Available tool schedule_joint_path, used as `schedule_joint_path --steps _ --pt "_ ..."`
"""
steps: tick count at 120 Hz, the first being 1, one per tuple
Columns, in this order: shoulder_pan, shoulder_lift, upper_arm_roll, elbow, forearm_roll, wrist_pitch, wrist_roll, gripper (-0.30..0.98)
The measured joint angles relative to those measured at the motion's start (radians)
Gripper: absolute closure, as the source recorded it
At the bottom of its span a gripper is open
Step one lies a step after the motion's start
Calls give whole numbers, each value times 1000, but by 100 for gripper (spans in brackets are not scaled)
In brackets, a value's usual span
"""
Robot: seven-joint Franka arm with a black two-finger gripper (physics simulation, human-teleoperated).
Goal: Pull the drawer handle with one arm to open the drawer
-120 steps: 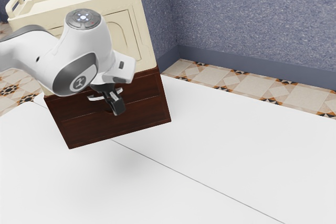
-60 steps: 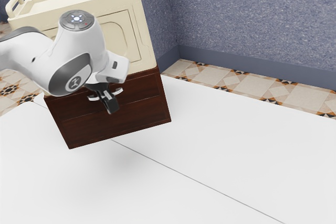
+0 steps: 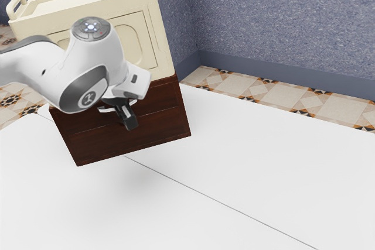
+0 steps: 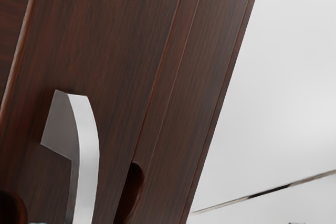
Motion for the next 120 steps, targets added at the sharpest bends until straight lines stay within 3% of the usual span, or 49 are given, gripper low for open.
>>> schedule_joint_path --steps 59,120 --pt "21 -18 0 -30 -1 26 -4 34" --pt "12 -62 -2 -76 -6 31 -47 47"
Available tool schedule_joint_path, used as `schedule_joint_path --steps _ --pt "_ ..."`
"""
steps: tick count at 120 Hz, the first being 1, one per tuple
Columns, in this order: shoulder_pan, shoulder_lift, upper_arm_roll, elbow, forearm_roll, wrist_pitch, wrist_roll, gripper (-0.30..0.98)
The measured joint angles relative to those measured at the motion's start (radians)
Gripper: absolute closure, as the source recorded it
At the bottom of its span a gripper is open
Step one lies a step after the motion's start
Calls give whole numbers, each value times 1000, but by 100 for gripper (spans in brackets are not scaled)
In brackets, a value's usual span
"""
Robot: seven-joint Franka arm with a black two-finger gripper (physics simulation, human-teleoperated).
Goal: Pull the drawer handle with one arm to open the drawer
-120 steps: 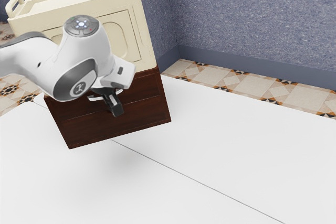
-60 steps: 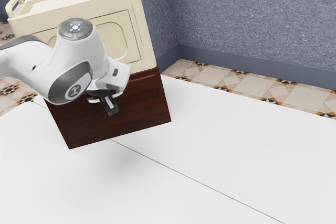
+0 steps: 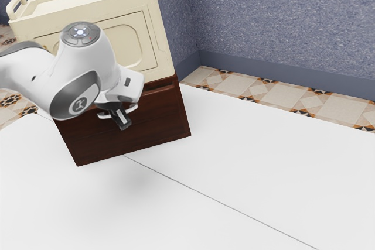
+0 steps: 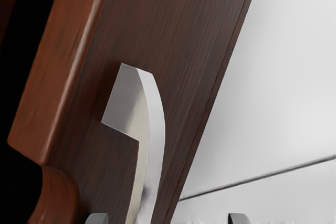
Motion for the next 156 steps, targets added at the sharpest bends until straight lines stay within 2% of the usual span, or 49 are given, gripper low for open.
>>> schedule_joint_path --steps 30,48,93,110,141,156 --pt "-13 -37 1 -38 2 1 -15 51" --pt "-16 -65 2 -68 -1 0 -20 46" --pt "-32 -125 2 -120 -4 -3 -30 59" --pt "-42 -140 2 -141 -3 -3 -43 51" --pt "-53 -161 0 -160 -6 -4 -65 48" --pt "-53 -180 -7 -176 -7 -5 -75 52"
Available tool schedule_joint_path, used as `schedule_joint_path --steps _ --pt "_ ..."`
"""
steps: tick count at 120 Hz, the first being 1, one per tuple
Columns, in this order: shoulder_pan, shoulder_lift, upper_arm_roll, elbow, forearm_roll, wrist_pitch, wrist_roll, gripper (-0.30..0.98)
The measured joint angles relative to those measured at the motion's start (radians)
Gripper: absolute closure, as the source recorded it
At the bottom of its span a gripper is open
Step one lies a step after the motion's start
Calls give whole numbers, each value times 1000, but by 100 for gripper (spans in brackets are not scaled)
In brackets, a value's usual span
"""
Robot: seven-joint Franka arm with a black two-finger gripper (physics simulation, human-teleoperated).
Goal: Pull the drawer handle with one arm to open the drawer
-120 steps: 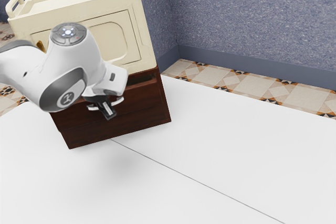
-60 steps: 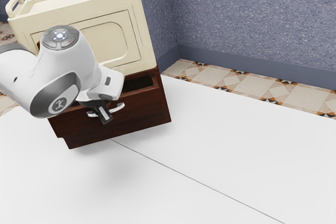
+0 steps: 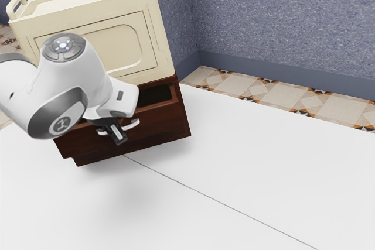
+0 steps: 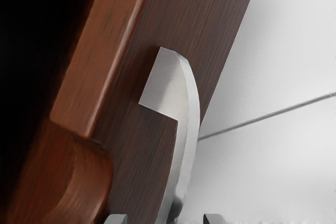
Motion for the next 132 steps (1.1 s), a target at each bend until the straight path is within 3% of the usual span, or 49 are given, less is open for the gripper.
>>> schedule_joint_path --steps 132 --pt "-41 -114 -19 -115 21 20 -106 44"
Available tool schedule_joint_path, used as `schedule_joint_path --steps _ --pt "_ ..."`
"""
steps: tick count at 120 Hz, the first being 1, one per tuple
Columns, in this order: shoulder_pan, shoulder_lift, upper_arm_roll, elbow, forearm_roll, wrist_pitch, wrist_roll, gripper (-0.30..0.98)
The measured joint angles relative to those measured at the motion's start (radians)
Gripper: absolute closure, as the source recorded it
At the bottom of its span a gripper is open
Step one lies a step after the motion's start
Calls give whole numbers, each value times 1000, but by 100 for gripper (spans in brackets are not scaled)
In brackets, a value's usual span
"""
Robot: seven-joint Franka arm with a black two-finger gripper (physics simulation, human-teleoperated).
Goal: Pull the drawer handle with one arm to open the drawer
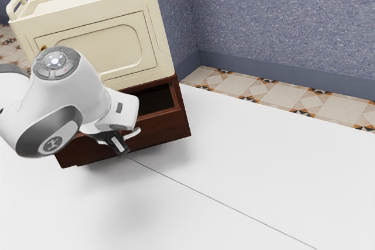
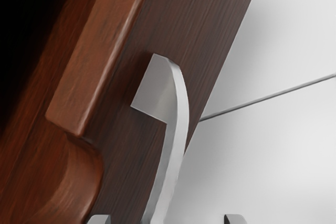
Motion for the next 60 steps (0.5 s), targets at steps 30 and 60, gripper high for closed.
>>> schedule_joint_path --steps 30,60 --pt "-4 -12 -8 -8 1 10 -22 45" --pt "-11 -41 -10 -37 4 16 -41 46"
